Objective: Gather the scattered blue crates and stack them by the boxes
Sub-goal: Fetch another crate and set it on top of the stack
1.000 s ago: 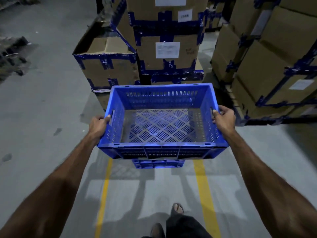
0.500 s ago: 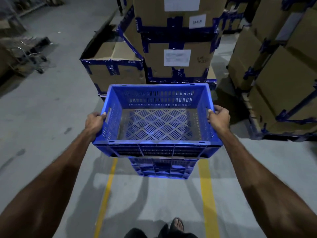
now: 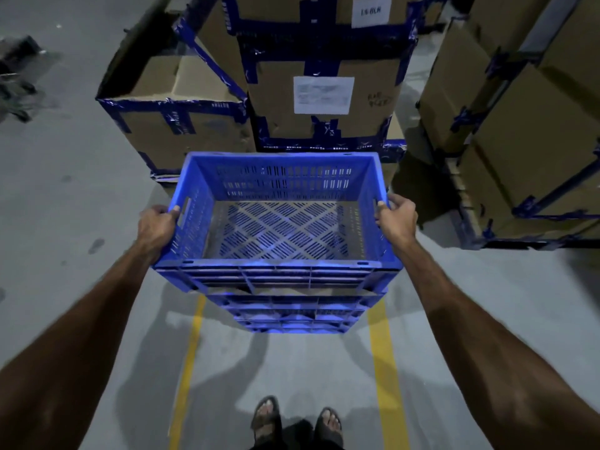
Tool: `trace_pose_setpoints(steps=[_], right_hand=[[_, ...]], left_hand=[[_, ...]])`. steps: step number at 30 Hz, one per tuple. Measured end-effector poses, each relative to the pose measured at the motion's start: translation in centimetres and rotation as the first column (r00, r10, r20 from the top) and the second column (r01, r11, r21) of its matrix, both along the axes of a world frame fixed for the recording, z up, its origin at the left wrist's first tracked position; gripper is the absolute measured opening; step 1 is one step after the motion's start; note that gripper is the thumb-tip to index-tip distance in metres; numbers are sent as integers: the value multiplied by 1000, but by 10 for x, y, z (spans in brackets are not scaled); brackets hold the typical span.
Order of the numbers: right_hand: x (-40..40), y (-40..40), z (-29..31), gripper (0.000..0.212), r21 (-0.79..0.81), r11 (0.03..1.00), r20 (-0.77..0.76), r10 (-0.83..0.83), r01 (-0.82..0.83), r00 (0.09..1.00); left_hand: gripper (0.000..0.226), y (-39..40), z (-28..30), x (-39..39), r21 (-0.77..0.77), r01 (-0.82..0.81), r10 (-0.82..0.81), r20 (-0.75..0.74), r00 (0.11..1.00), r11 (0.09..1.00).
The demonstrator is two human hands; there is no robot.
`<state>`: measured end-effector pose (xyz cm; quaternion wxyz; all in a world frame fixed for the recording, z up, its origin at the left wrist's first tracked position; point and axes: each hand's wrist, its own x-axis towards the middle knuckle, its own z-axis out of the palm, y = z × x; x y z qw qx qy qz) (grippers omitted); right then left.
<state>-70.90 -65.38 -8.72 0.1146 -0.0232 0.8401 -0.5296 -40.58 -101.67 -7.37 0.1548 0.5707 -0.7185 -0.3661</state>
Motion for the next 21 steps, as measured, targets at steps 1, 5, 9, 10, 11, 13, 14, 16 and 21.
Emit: trace_pose_setpoints(steps=[1,5,9,10,11,13,14,16,21], right_hand=[[-4,-4,-3,38,0,1000,9,-2,2,1000],[-19,-8,-22,48,13,999,25,-33,32,999],[-17,-3,-25,33,29,999,-8,19,-19,1000],[-12,-2,-19,31,32,999,-20,38,-37,999],[-10,-1,-16,29,50,997,-35,58,-56,998],[-5,2,-11,28,117,988,-60,106,-99,992],[-3,4,-10,31,165,979,-77,130,-116,988],[9,7,-2,35,295,944,-142,194,-145,971],[60,19,6,43,665,734,-356,474,-138,805]], left_hand=[[29,-4,-1,-4,0,-2,2,-6,1000,1000],[28,-13,-3,-15,5,13,-13,-11,1000,1000],[34,-13,-3,-17,-19,60,-59,26,998,998],[38,-10,0,-17,-54,78,-75,53,996,996],[42,-8,1,-15,-121,104,-93,94,991,987],[46,0,2,-13,-307,182,-122,203,971,934],[46,6,2,-11,-389,227,-134,253,958,893],[40,18,3,-9,-490,364,-225,320,920,792],[51,45,3,1,-418,738,-656,350,669,529]])
